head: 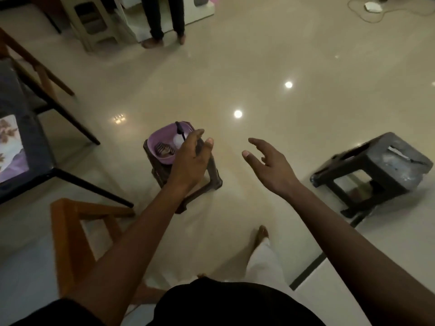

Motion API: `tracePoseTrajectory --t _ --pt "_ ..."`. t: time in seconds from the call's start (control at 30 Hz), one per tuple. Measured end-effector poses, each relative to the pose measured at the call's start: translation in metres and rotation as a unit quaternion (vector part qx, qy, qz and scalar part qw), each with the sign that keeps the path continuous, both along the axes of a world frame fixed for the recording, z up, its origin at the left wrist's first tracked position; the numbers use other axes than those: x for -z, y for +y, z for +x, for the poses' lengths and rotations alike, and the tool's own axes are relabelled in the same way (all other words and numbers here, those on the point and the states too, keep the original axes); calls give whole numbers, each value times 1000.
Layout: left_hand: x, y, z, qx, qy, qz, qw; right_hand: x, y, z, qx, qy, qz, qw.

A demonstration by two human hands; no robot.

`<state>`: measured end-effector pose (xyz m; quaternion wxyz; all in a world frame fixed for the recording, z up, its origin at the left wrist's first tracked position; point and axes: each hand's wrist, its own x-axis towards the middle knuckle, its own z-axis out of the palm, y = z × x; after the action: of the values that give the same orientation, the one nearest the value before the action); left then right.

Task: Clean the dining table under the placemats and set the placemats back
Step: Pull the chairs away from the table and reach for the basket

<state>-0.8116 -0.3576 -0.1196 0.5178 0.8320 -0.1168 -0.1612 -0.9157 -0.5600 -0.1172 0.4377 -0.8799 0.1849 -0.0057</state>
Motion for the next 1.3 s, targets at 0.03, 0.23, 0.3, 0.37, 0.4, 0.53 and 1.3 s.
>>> tracePoseTrajectory --t 0.03,0.23,0.3,0.37,0.4,0.53,1.3 --pt "1 -20 11 -11 1 -4 1000 0 -23 17 -11 -4 1 1000" --pt "-11 -112 71 -104 4 -2 995 -11 -136 124 -105 4 -10 994" --pt "-11 -130 91 -142 16 0 990 -13 -157 162 -135 17 3 991" --pt "-2 -143 122 -173 8 -12 985 -10 -173 208 -167 20 16 986" --pt "3 -149 138 -184 13 -13 983 -8 -179 229 -174 21 19 984" --pt "27 -156 217 -269 29 -31 962 -3 -185 334 -244 35 19 969" --pt "-6 -18 562 -687 21 -47 725 -13 33 871 -640 50 21 767"
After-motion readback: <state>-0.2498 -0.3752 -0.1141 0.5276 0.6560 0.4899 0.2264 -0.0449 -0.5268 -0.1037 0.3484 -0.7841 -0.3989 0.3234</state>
